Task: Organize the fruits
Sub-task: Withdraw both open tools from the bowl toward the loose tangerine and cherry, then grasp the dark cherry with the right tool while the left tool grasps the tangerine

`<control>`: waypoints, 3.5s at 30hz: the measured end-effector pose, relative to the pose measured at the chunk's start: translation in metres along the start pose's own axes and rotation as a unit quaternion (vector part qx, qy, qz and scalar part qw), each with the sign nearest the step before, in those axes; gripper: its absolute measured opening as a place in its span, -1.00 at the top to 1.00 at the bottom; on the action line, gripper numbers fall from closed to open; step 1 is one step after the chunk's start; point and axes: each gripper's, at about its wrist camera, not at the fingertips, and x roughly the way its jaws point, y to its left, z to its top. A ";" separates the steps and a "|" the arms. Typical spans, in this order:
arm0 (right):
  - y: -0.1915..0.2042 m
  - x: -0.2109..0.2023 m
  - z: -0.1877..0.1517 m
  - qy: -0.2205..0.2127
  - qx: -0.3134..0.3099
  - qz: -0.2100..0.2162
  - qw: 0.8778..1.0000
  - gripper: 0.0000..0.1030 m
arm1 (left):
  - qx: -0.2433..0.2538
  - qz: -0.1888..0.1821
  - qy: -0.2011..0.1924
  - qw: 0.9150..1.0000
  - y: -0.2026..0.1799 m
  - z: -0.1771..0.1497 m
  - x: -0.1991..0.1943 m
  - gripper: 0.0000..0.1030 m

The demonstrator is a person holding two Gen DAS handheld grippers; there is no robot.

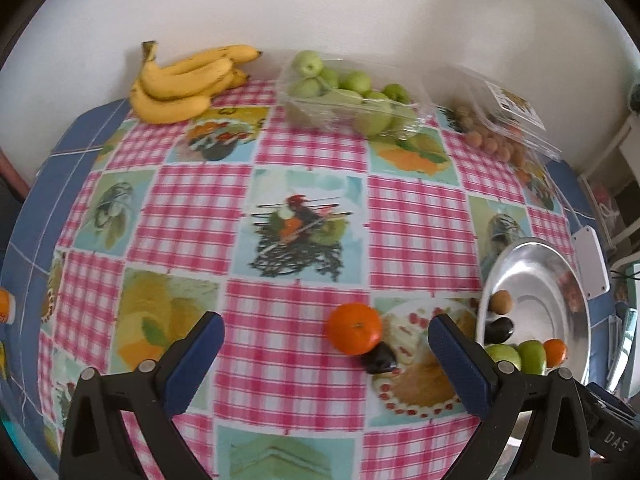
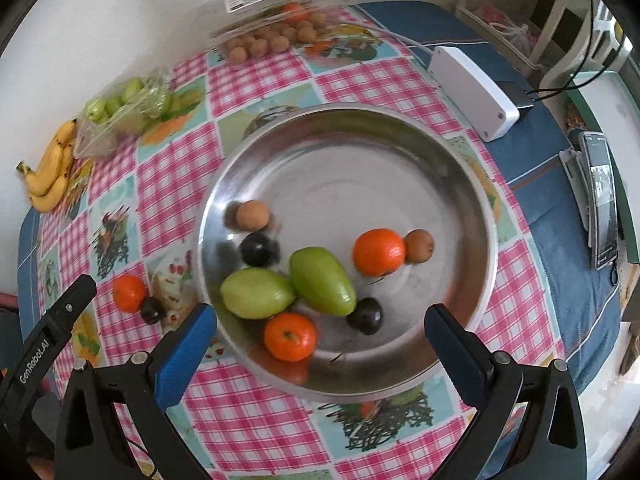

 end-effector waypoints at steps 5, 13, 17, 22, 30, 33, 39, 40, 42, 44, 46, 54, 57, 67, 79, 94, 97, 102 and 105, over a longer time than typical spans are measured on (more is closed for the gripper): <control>0.024 0.000 -0.004 0.002 -0.018 0.006 1.000 -1.00 | -0.016 0.008 0.003 1.000 0.022 -0.005 -0.004 -1.00; 0.074 0.006 -0.015 0.011 -0.056 0.028 0.998 -1.00 | -0.041 0.022 0.008 0.999 0.061 -0.012 -0.011 -1.00; 0.099 0.008 -0.023 0.013 -0.075 0.036 0.996 -1.00 | -0.056 0.031 0.005 0.998 0.081 -0.013 -0.017 -1.00; 0.126 0.011 -0.030 0.016 -0.098 0.047 0.994 -1.00 | -0.075 0.041 0.006 0.996 0.107 -0.014 -0.020 -1.00; 0.150 0.017 -0.035 0.020 -0.125 0.079 0.989 -1.00 | -0.107 0.045 0.001 0.993 0.132 -0.013 -0.023 -1.00; 0.152 0.018 -0.034 0.015 -0.125 0.082 0.989 -1.00 | -0.102 0.043 0.006 0.994 0.129 -0.013 -0.018 -1.00; 0.147 0.023 -0.030 0.010 -0.123 0.093 0.988 -1.00 | -0.087 0.037 0.015 0.995 0.114 -0.013 -0.008 -1.00; 0.146 0.024 -0.030 0.010 -0.121 0.098 0.988 -1.00 | -0.085 0.035 0.017 0.996 0.112 -0.013 -0.005 -1.00; 0.144 0.026 -0.030 0.012 -0.118 0.106 0.987 -1.00 | -0.083 0.029 0.025 0.996 0.108 -0.014 0.001 -1.00; 0.144 0.028 -0.031 0.015 -0.121 0.106 0.987 -1.00 | -0.084 0.022 0.033 0.996 0.106 -0.014 0.006 -1.00; 0.145 0.032 -0.032 0.017 -0.132 0.093 0.987 -1.00 | -0.087 0.024 0.036 0.995 0.106 -0.013 0.009 -1.00; 0.148 0.049 -0.035 0.026 -0.150 0.094 0.984 -1.00 | -0.107 0.003 0.039 0.994 0.108 -0.010 0.020 -1.00; 0.153 0.054 -0.037 0.026 -0.162 0.090 0.982 -0.99 | -0.097 0.001 0.044 0.994 0.102 -0.011 0.026 -1.00; 0.152 0.070 -0.037 0.029 -0.164 0.084 0.982 -0.59 | -0.068 0.001 0.085 0.994 0.087 -0.014 0.051 -1.00; 0.146 0.074 -0.034 0.033 -0.152 0.092 0.983 -0.09 | -0.077 -0.023 0.086 0.993 0.074 -0.008 0.059 -1.00; 0.152 0.075 -0.032 0.023 -0.153 0.107 0.982 0.48 | -0.080 -0.064 0.067 0.992 0.056 -0.008 0.057 -0.84; 0.146 0.073 -0.029 0.023 -0.145 0.107 0.983 0.48 | -0.079 -0.075 0.064 0.992 0.051 -0.006 0.057 -0.79; 0.131 0.068 -0.024 0.021 -0.131 0.108 0.985 0.48 | -0.069 -0.092 0.062 0.991 0.038 -0.005 0.058 -0.72; 0.121 0.067 -0.020 0.023 -0.118 0.106 0.987 0.48 | -0.054 -0.095 0.068 0.992 0.027 -0.005 0.062 -0.72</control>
